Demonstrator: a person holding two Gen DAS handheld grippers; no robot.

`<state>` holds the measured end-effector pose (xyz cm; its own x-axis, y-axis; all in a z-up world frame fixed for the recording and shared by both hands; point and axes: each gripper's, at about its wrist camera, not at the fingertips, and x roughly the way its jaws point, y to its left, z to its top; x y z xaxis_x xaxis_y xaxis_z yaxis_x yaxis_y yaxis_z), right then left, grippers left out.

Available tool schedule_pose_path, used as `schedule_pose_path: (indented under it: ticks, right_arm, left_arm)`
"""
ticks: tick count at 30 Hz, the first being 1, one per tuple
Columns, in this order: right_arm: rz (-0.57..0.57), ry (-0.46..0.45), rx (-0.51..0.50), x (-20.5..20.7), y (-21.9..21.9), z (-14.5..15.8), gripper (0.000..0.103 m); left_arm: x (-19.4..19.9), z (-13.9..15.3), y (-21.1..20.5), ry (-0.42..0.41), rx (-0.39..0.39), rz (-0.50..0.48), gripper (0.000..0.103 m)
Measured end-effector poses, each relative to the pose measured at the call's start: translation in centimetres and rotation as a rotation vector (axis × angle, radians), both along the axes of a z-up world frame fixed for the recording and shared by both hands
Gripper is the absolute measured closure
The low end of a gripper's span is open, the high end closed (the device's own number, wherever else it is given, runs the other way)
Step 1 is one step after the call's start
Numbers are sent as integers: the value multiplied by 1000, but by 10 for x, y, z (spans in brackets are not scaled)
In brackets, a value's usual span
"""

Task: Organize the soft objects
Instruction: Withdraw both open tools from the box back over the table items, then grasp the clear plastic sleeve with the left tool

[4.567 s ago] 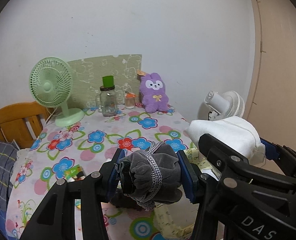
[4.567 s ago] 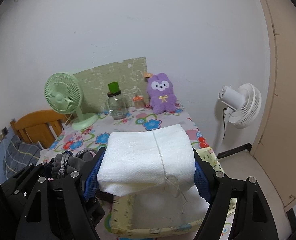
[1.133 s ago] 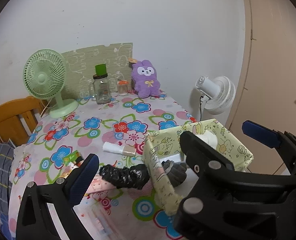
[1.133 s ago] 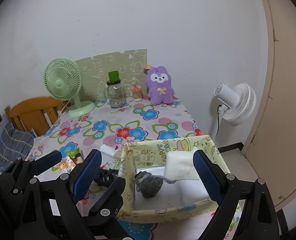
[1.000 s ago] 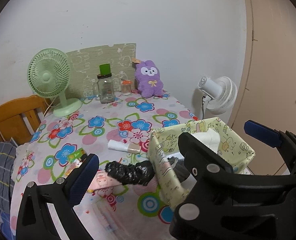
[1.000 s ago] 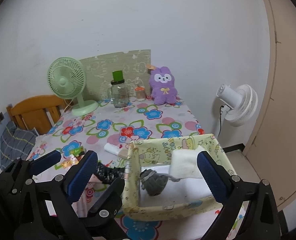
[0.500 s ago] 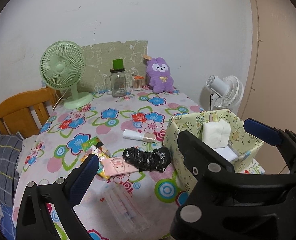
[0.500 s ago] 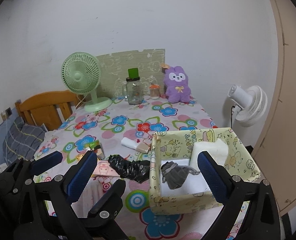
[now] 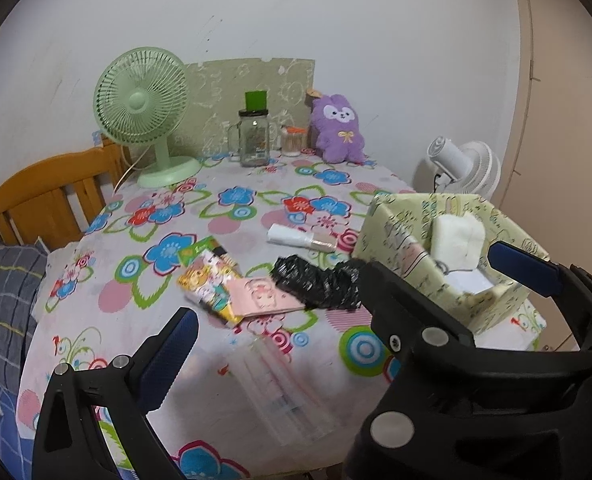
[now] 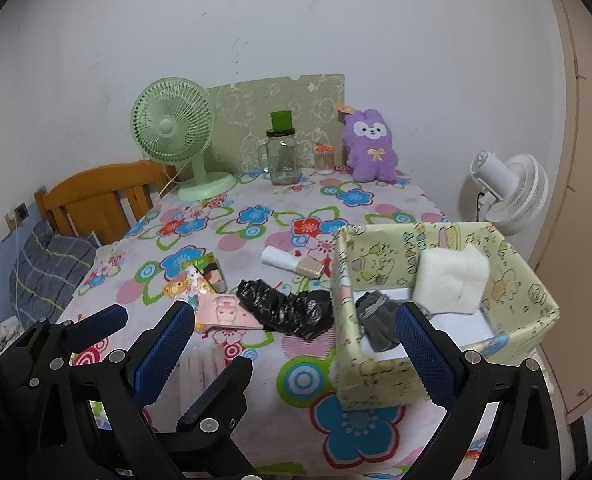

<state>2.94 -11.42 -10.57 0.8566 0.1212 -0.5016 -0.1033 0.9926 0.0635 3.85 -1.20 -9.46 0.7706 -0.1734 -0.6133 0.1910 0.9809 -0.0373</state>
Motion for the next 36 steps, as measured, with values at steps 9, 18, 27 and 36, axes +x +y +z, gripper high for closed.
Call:
schedule_pose_path:
  ticks: [9,18,27,36]
  right_arm:
    - [-4,8,-7,-1,15,-24,10]
    - [-22,-20,-39,-9,26,-35,18]
    - [-35,69,9,1,23,-60,27]
    - [-59,113,35,14,15,-76,33]
  left_arm:
    - [3,-29,14,70,-15,31,2]
    - [4,-48,30,114,-49,55,2]
    - [12,-69,25,145,-29,48,3]
    - [26,-85,18,190,-34,67,18]
